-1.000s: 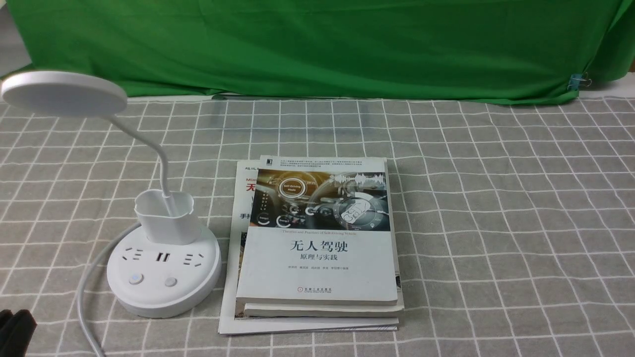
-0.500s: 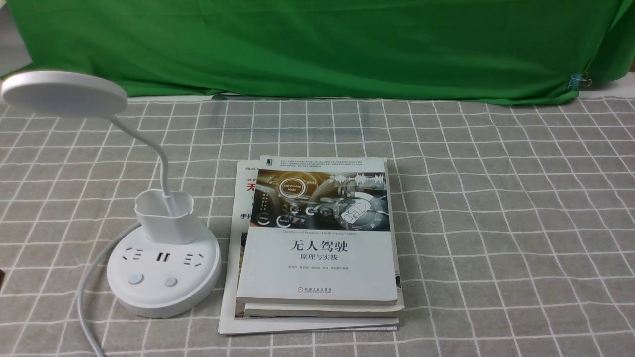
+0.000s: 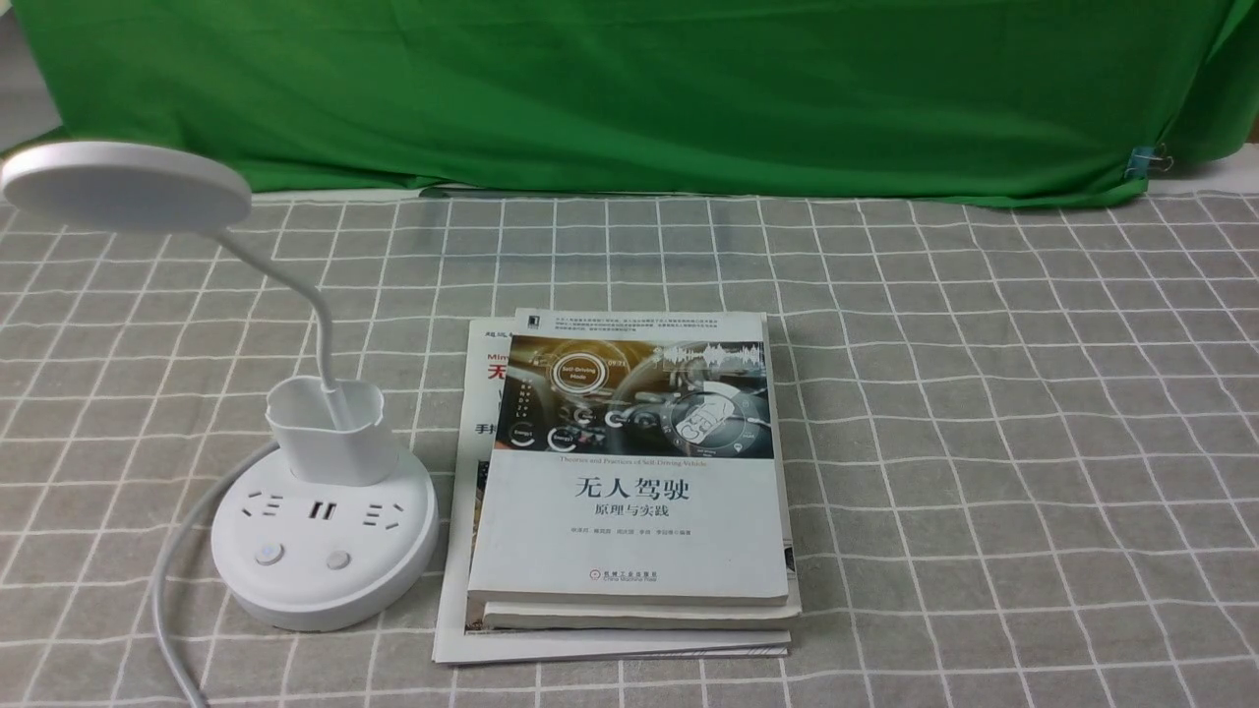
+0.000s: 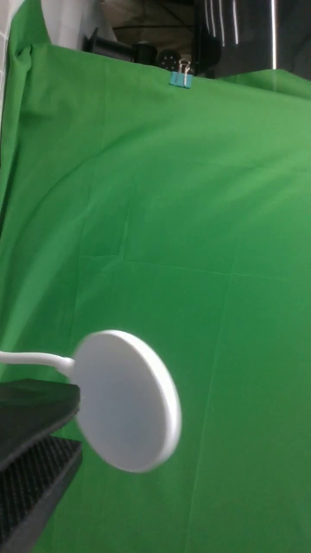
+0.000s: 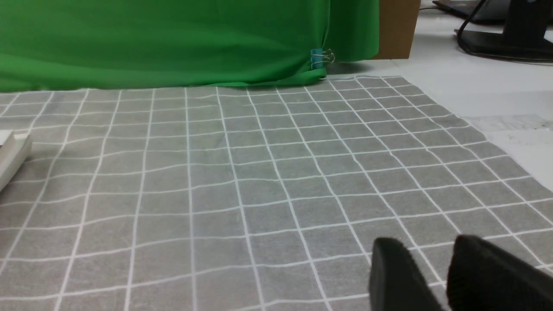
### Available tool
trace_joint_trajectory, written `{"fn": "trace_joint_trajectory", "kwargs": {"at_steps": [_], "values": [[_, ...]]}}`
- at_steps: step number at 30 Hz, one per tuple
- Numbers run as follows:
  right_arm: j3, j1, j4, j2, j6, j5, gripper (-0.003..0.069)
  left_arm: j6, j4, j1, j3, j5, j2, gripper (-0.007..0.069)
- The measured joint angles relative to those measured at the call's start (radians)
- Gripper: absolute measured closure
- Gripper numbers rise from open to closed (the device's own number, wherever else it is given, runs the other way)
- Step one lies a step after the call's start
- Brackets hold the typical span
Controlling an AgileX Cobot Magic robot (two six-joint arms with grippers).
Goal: Turn on the desk lamp on the grey coffee tablecloth with your hand.
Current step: 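Press the power button on the lamp base to turn the lamp on with the left gripper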
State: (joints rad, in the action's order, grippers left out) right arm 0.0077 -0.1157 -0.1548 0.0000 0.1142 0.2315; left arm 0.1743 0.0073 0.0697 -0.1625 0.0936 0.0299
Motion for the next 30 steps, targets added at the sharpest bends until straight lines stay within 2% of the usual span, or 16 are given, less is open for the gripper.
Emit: {"fn": "trace_joint_trajectory", "kwargs": {"at_steps": [4, 5, 8, 10, 14, 17, 22, 30], "values": [[0.000, 0.000, 0.000, 0.000, 0.000, 0.000, 0.0414, 0.002, 0.011, 0.000, -0.197, -0.260, 0.137, 0.0533], [0.000, 0.000, 0.000, 0.000, 0.000, 0.000, 0.0414, 0.002, 0.011, 0.000, -0.249, -0.372, 0.189, 0.0533], [0.000, 0.000, 0.000, 0.000, 0.000, 0.000, 0.0414, 0.000, 0.013, 0.000, -0.299, -0.544, 0.320, 0.0533], [0.000, 0.000, 0.000, 0.000, 0.000, 0.000, 0.0414, -0.026, 0.019, 0.000, -0.302, -0.588, 0.375, 0.0533], [0.000, 0.000, 0.000, 0.000, 0.000, 0.000, 0.0414, -0.060, -0.007, 0.000, -0.299, -0.551, 0.508, 0.0532], [0.000, 0.000, 0.000, 0.000, 0.000, 0.000, 0.0414, -0.073, -0.082, 0.000, -0.288, -0.491, 0.609, 0.0532], [0.000, 0.000, 0.000, 0.000, 0.000, 0.000, 0.0414, -0.097, -0.161, 0.000, -0.296, -0.482, 0.785, 0.0532], [0.000, 0.000, 0.000, 0.000, 0.000, 0.000, 0.0414, -0.373, -0.387, 0.023, -0.406, -0.605, 1.091, 0.0532]]}}
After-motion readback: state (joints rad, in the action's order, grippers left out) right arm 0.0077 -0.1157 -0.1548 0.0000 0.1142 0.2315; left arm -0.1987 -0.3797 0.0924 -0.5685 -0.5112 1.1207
